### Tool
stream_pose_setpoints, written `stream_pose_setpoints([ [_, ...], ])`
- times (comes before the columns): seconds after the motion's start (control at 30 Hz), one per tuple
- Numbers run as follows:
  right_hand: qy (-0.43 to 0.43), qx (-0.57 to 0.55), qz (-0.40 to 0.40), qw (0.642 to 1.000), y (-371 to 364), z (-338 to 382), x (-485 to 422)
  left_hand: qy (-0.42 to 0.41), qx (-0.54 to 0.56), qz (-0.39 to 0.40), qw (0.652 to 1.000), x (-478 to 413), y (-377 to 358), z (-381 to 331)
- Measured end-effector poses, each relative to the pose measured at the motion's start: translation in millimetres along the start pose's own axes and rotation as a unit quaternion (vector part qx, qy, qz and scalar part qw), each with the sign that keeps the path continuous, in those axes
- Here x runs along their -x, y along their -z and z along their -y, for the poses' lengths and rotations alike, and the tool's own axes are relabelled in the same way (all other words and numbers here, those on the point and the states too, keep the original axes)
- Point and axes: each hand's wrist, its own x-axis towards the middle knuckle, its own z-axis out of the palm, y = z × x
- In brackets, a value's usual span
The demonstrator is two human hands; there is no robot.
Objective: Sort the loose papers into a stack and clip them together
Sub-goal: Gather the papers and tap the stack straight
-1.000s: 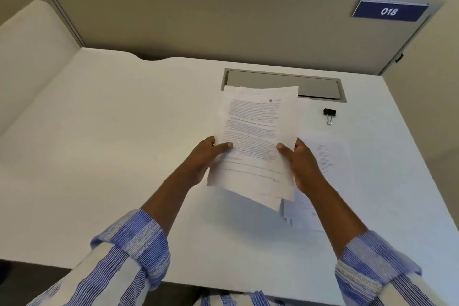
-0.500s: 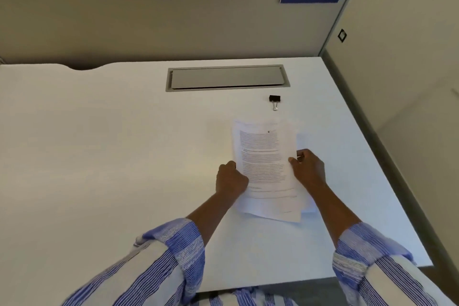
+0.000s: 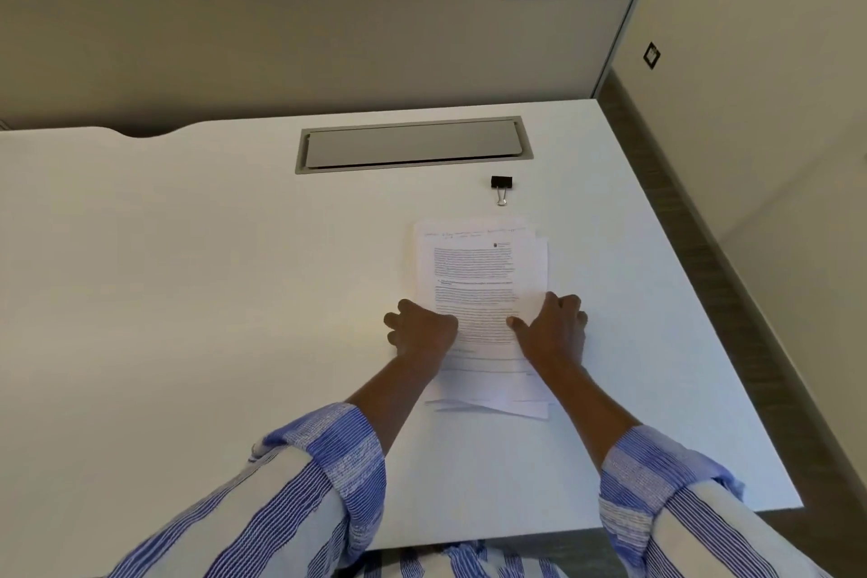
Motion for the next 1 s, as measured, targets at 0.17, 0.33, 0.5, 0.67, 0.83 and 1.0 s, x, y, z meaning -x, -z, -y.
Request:
stream_pose_setpoints([
  [0.17,0.02,0.011,0.001,1.0,-1,-3,-1,0.037,0.164,0.034,0.985,-6,1,-2],
  [0.33,0.037,0.009,0.001,0.999,-1,-5,1,0.035,0.288,0.134,0.947,-3,9,-1],
  [0.5,0.062,0.014,0.002,0.998,-1,-9,3,0.035,0.305,0.161,0.938,0,13,-5],
  [0.67,0.077,0.023,0.008,0.997,-2,-9,5,-0.072,0.191,0.124,0.971,-5,21,-3],
  [0.83,0.052,-0.084,0.025,0.995,0,-8,-3,-0.163,0.176,0.153,0.959,-17,43,-1],
  [1.0,-0.039,-0.356,0.08,0.93,14,1,-11,-0.19,0.246,0.246,0.918,-32,79,15],
])
